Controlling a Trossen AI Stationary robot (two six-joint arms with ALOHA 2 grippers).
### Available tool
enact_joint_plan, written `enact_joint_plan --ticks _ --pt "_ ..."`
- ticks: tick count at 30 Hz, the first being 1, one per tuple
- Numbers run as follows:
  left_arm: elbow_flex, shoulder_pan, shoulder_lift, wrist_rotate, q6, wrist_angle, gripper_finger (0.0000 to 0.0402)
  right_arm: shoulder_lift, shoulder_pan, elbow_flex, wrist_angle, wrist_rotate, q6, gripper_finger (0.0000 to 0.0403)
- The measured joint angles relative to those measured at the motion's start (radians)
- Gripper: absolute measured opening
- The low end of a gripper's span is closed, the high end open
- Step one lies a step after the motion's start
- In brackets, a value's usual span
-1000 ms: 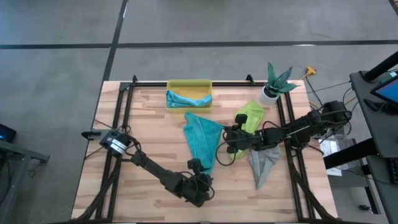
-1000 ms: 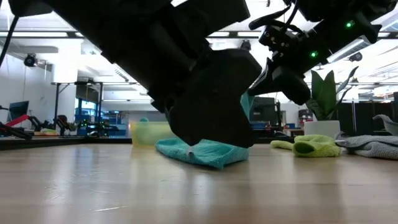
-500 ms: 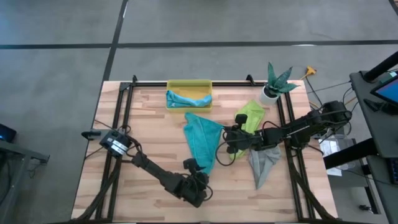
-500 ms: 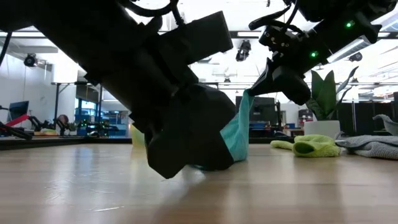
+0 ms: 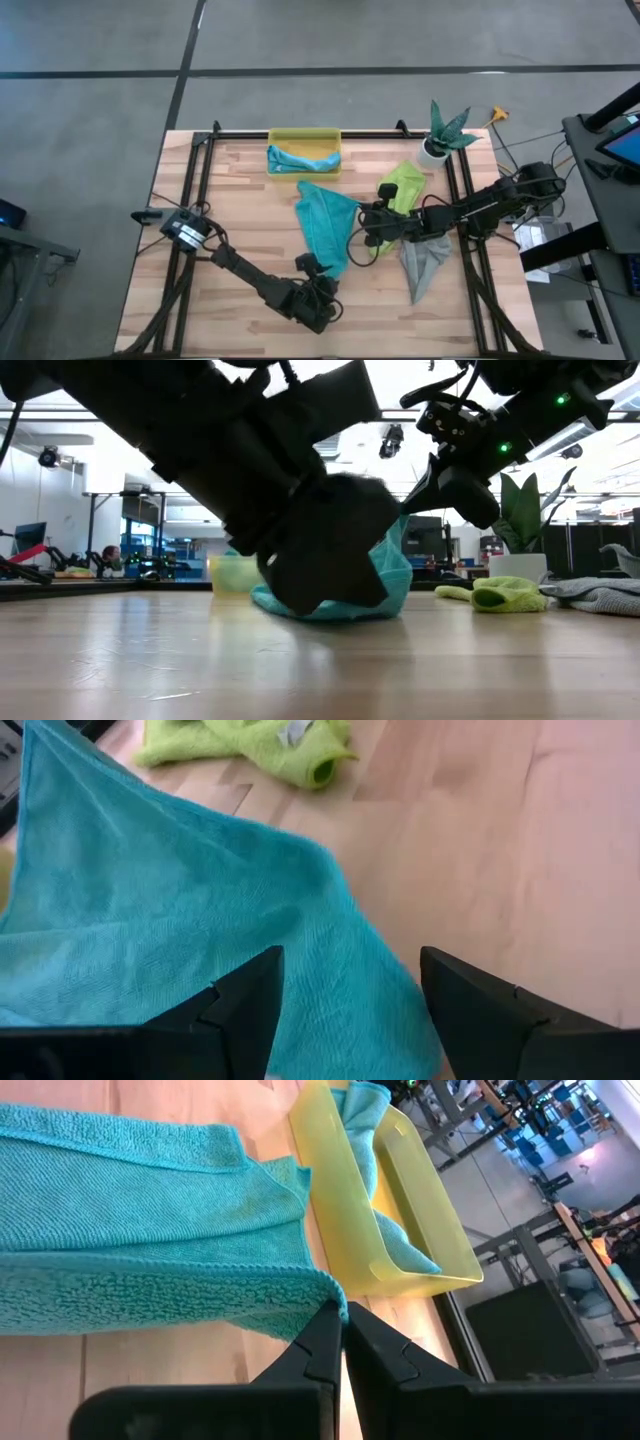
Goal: Roll microfiber towels into tight, uniform cylinder then place into a basket
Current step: Roll the light blue towel
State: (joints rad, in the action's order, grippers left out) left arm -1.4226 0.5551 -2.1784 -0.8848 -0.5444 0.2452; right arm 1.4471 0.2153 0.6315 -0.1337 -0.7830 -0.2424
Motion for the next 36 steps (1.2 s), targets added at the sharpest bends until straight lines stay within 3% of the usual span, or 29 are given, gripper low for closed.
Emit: enact_joint_plan --ticks 25,30,36 --pt "0.022 0.007 -0.038 -0.02 -0.105 0.009 0.0216 0.0 0.0 0.0 0.025 0.004 0.008 0.0009" --pt "0.01 0.022 -0.03 -0.014 -0.103 0.07 0.0183 0.0 0.0 0.0 0.026 0.004 0.008 0.0009" --pt "0.006 0.024 -0.029 0.008 -0.103 0.087 0.0103 0.0 0.0 0.0 0.026 0.004 0.008 0.0009"
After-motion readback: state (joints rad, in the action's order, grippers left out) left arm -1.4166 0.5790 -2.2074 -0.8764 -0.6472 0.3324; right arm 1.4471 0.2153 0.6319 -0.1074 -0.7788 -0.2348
